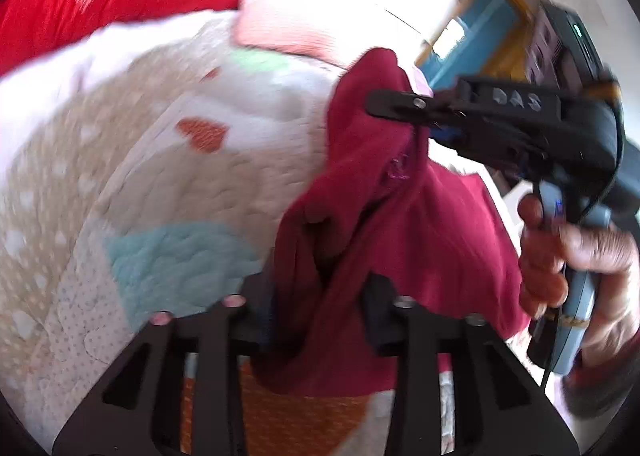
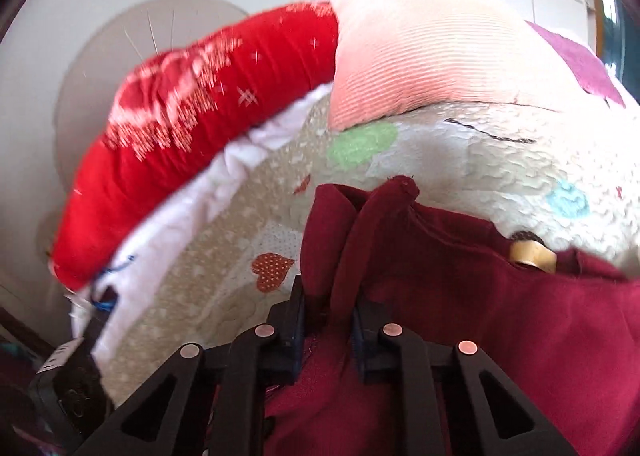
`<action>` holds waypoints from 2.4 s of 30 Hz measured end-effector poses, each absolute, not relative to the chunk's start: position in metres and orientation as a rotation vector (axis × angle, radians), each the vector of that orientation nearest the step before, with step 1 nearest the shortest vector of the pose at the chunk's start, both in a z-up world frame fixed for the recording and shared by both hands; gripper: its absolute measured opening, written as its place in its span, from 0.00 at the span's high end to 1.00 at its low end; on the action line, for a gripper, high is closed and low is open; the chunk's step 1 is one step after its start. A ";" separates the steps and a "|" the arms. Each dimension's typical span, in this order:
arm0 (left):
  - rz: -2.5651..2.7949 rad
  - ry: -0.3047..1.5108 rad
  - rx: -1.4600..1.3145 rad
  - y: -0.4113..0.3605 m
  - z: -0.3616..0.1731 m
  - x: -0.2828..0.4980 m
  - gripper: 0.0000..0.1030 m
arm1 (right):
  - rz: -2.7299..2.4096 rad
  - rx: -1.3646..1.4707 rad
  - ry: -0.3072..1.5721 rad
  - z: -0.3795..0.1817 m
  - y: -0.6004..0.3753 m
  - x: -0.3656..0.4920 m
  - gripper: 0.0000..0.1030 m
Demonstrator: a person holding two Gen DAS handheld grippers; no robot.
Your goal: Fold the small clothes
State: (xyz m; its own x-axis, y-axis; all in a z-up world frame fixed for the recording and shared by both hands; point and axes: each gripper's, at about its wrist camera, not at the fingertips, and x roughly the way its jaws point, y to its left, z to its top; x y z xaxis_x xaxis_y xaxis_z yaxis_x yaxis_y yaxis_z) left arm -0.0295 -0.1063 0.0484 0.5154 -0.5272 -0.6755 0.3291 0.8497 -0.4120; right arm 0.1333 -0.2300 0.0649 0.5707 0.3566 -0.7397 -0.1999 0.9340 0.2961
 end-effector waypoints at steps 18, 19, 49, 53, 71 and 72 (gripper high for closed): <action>-0.840 0.927 -0.019 -0.335 0.084 -0.075 0.80 | 0.083 0.392 0.757 0.092 -0.444 0.041 0.85; -0.832 0.953 -0.001 -0.345 0.074 -0.073 0.80 | 0.063 0.411 0.778 0.082 -0.452 0.043 0.85; -0.644 0.886 0.072 -0.259 0.077 -0.067 0.31 | 0.053 0.474 0.797 0.041 -0.432 -0.017 0.76; -0.613 0.871 0.081 -0.270 0.077 -0.057 0.31 | -0.024 0.301 0.736 0.069 -0.425 -0.035 0.77; -0.534 0.882 0.064 -0.288 0.078 -0.025 0.31 | -0.038 0.301 0.688 0.085 -0.429 -0.030 0.65; -0.535 0.888 0.060 -0.290 0.076 -0.021 0.31 | -0.041 0.301 0.698 0.081 -0.429 -0.023 0.65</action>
